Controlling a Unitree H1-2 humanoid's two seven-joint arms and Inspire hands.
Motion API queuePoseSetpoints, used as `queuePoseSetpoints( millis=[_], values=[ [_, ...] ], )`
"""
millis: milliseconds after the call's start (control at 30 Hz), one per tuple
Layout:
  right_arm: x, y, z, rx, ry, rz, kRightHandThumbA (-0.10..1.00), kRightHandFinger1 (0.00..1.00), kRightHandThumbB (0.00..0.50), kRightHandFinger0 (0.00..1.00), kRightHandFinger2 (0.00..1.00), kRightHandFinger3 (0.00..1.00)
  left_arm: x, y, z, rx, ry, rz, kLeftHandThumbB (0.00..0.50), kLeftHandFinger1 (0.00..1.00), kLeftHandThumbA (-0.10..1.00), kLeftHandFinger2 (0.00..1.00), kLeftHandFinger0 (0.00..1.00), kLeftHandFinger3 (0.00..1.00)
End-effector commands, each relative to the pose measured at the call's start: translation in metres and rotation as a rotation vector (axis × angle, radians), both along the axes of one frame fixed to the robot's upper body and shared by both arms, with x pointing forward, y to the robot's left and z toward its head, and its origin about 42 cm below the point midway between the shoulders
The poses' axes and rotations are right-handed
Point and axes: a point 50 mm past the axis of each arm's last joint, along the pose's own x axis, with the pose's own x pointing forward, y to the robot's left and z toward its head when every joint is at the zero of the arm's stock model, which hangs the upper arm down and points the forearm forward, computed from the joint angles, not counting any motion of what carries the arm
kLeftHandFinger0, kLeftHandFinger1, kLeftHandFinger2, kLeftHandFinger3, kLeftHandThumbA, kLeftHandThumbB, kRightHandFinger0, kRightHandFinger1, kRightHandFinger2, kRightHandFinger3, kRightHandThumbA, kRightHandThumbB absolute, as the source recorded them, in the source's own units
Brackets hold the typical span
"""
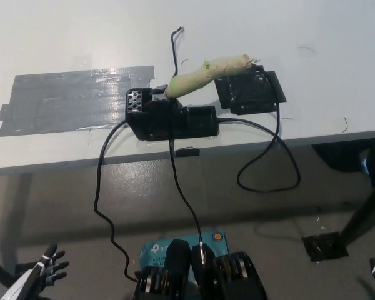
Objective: The robot uses its right hand to grab and lift the soldering gun kept on the middle of the table and puts it in its base
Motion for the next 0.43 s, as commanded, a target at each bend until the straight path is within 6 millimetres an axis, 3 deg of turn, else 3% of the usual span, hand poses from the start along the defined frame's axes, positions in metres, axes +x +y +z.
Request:
queuePoseSetpoints(
  millis=[0,100,133,200,400],
  values=[
    [-0.0009,-0.0058,0.0068,0.012,-0.031,-0.006,0.3,1.0,0.271,1.0,1.0,1.0,-0.0027,0.0026,0.0036,0.008,-0.001,0.008,0.402,0.89,1.0,1.0,1.0,1.0],
    [0.0011,-0.0065,0.008,0.008,-0.027,0.012,0.32,1.0,0.272,1.0,1.0,1.0,-0.0032,0.0022,0.0022,-0.004,0.0,0.019,0.403,0.85,1.0,1.0,1.0,1.0],
    [0.0014,-0.0071,0.0069,0.003,-0.017,0.017,0.37,1.0,0.286,1.0,1.0,1.0,-0.0031,0.002,0.0025,-0.003,0.001,0.013,0.405,0.89,1.0,1.0,1.0,1.0],
    [0.0027,-0.0073,0.0068,-0.001,-0.012,0.014,0.38,1.0,0.302,1.0,1.0,1.0,-0.0034,0.0017,0.0016,-0.001,0.003,0.016,0.411,0.9,1.0,1.0,1.0,1.0],
    [0.0063,-0.0071,0.0097,-0.021,-0.008,0.028,0.33,1.0,0.267,1.0,1.0,1.0,-0.0063,0.0012,0.0007,-0.019,0.006,0.017,0.404,0.97,1.0,1.0,1.0,1.0]
  ],
)
